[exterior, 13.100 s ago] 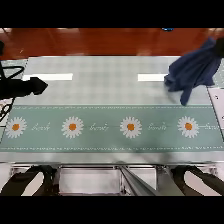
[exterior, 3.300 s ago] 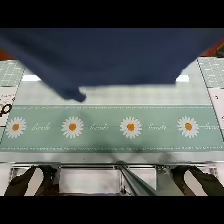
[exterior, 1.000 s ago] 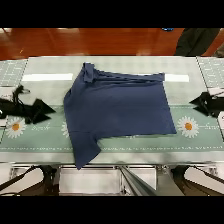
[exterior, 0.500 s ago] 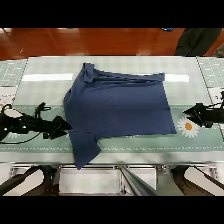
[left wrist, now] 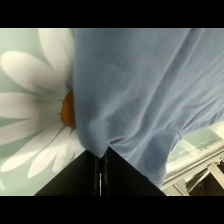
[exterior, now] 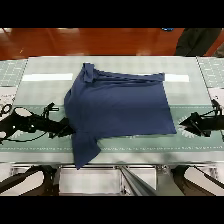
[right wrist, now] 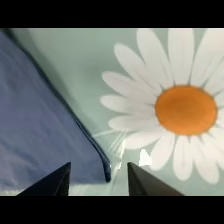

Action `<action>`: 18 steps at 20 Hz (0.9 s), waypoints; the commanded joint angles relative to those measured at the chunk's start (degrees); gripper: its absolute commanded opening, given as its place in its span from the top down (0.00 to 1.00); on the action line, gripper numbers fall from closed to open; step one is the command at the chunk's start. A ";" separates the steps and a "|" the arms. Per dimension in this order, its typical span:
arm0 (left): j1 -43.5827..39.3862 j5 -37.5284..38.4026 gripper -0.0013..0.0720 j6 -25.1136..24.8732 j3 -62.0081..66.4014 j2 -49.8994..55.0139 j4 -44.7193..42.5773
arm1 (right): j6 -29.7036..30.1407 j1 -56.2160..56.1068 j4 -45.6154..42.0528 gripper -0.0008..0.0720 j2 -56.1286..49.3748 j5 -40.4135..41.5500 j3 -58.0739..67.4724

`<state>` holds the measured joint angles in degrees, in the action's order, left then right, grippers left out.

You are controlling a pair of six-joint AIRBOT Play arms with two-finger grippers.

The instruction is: Fold the shirts.

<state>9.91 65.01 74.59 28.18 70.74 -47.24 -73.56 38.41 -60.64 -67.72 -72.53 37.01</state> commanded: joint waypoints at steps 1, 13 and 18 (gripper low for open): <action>-0.20 -0.37 0.95 -0.39 0.50 0.13 0.11 | 1.97 -0.07 3.93 0.43 -3.43 -1.84 -1.11; -0.22 -1.62 0.95 -2.19 2.08 0.13 3.61 | 7.93 -14.82 17.49 0.79 -14.14 2.86 2.82; -0.17 5.86 0.95 -2.99 19.47 -2.34 3.61 | 6.64 -23.41 19.61 0.96 -10.60 -5.20 24.48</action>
<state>9.69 66.65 71.96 38.63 69.91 -44.05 -65.41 19.53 -42.85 -80.31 -74.41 50.37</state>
